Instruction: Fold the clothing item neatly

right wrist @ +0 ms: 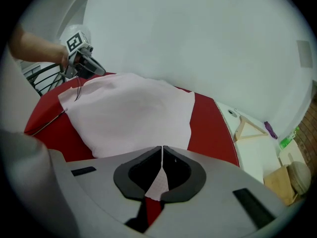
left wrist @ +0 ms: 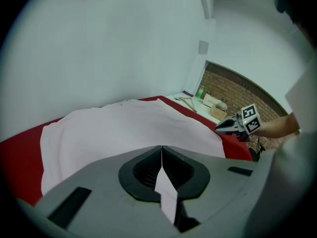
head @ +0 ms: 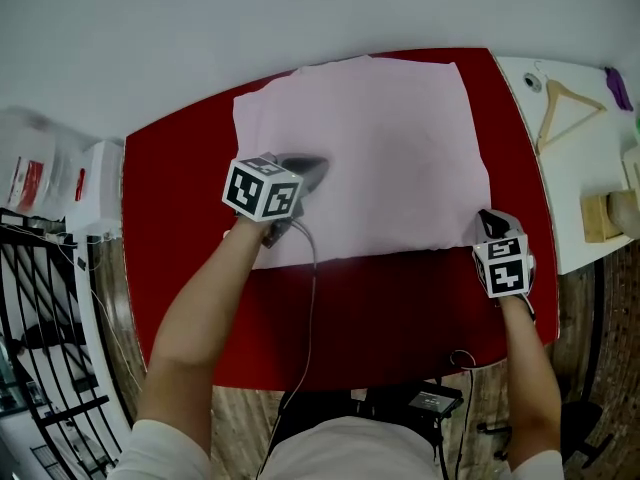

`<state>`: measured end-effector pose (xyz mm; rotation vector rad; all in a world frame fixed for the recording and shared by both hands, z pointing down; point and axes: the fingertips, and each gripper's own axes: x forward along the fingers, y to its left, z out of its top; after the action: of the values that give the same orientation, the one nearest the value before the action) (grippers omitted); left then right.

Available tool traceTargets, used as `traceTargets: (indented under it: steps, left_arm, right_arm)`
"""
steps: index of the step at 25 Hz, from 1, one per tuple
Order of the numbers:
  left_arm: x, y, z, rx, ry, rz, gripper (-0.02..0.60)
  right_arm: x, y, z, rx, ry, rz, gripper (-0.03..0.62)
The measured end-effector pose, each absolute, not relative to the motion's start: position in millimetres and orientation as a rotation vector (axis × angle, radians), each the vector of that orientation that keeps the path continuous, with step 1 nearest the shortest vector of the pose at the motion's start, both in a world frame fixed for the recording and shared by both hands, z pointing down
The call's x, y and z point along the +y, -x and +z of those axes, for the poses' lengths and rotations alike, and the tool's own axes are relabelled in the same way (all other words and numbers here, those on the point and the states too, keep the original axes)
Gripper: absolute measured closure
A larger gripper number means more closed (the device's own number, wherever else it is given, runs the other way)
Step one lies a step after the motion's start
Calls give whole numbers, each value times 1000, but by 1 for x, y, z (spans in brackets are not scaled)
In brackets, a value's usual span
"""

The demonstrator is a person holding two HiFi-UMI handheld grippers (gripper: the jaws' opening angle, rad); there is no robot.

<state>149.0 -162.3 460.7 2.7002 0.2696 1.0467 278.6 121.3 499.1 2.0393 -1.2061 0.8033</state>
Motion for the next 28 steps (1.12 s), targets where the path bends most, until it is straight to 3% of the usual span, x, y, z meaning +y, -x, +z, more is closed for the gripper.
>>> traceTargets:
  steps: [22, 28]
  left_arm:
    - [-200, 47, 480, -2, -2536, 923, 574]
    - [-188, 97, 505, -110, -2385, 908, 486]
  right_arm:
    - [116, -253, 512, -1120, -1939, 809, 579]
    - [120, -246, 514, -1100, -1935, 816, 577]
